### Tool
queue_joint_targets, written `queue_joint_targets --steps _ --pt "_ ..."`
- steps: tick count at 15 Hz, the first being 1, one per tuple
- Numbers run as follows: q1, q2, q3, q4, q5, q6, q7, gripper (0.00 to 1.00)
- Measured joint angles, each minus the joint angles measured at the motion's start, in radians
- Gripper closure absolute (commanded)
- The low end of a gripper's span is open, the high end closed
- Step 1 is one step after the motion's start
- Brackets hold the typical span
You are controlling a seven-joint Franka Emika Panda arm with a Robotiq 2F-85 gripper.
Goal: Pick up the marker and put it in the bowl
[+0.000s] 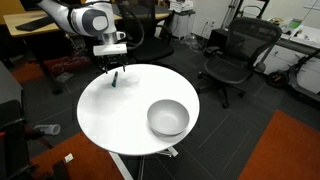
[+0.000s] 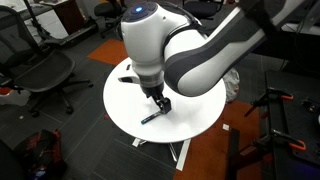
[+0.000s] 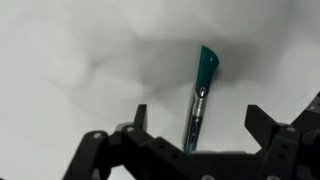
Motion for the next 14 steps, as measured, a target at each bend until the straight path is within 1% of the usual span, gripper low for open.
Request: queue_joint_targets --steps 9,10,11,13,14 --pt "-0.004 0.081 0.025 0.05 0.0 0.0 -0.001 0.0" --pt "-0.004 0.088 0.027 0.055 0.0 0.0 -0.001 0.25" --pt "-0.004 0.095 0.029 0.06 0.0 0.0 -0.001 0.26" --pt "-0.004 0.105 0.031 0.068 0.001 0.0 -0.006 0.41" --pt "-0.005 0.109 0.031 0.072 0.001 0.0 -0.011 0.51"
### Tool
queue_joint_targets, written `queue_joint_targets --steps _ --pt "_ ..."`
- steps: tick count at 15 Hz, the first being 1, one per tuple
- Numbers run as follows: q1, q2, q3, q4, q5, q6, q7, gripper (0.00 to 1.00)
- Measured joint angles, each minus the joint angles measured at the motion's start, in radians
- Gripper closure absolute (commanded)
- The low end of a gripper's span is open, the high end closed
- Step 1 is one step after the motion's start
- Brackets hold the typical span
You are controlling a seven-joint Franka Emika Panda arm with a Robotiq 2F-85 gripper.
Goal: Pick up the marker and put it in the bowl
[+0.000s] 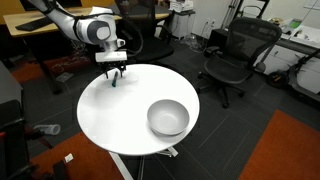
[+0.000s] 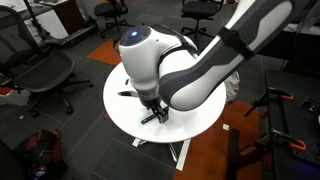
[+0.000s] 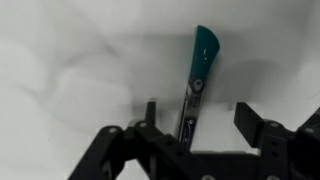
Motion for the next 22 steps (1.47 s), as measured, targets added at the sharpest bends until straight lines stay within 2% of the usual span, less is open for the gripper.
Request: queue_joint_targets --steps 5,7,9,16,22 --pt "-0.004 0.017 0.003 0.019 0.001 0.0 -0.002 0.88" --pt "-0.005 0.021 0.003 0.023 0.001 0.0 -0.003 1.0" --pt "-0.007 0.024 0.005 0.028 0.001 0.0 -0.003 0.95" --pt "-0.023 0.021 0.006 0.059 0.008 -0.001 -0.003 0.95" --pt "-0.066 -0.085 -0.002 0.065 0.022 -0.004 0.002 0.95"
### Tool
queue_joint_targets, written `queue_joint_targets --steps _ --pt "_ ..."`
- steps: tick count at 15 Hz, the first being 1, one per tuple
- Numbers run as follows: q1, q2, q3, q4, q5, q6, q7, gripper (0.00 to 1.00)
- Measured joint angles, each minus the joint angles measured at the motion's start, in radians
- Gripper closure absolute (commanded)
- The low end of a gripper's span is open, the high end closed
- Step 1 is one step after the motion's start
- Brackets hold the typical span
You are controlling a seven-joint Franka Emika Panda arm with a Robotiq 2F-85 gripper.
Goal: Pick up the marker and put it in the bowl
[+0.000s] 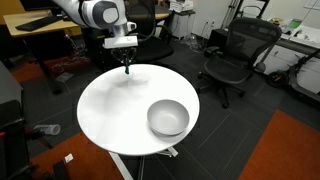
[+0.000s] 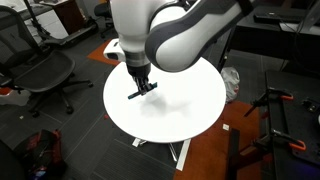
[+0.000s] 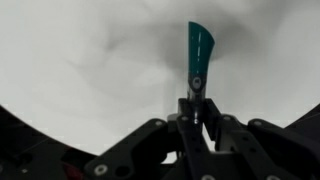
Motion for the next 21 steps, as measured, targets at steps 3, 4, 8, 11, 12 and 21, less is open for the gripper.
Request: queue_joint_targets --steps 3,4,8,11,12,21 --pt "-0.034 -0.077 -0.019 -0.002 0.022 -0.002 0.003 0.95" --pt "-0.046 -0.103 -0.027 -0.003 0.032 -0.003 0.004 0.95" --pt "-0.084 -0.186 -0.079 -0.006 0.045 -0.005 0.058 0.95" --pt "-0.108 -0.221 -0.116 -0.007 0.049 -0.005 0.115 0.95" --pt "-0.116 -0.229 -0.127 -0.008 0.052 -0.005 0.134 0.95" --pt "-0.182 -0.251 -0.202 -0.03 0.104 -0.005 0.293 0.95"
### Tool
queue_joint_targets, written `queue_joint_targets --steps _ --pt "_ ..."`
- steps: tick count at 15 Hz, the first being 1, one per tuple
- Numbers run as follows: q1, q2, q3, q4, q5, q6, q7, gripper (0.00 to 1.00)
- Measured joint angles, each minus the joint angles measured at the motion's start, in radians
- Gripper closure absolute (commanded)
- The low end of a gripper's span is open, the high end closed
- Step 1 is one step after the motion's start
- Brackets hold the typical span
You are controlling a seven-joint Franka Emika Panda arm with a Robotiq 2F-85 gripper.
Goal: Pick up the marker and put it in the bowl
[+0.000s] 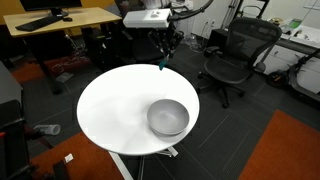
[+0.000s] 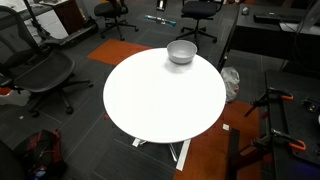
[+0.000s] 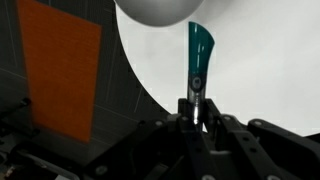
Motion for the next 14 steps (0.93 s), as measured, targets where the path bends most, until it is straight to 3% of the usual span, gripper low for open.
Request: queue_joint_targets --steps 14 --pt "-0.066 0.043 -0.053 -0.073 0.056 0.012 0.136 0.95"
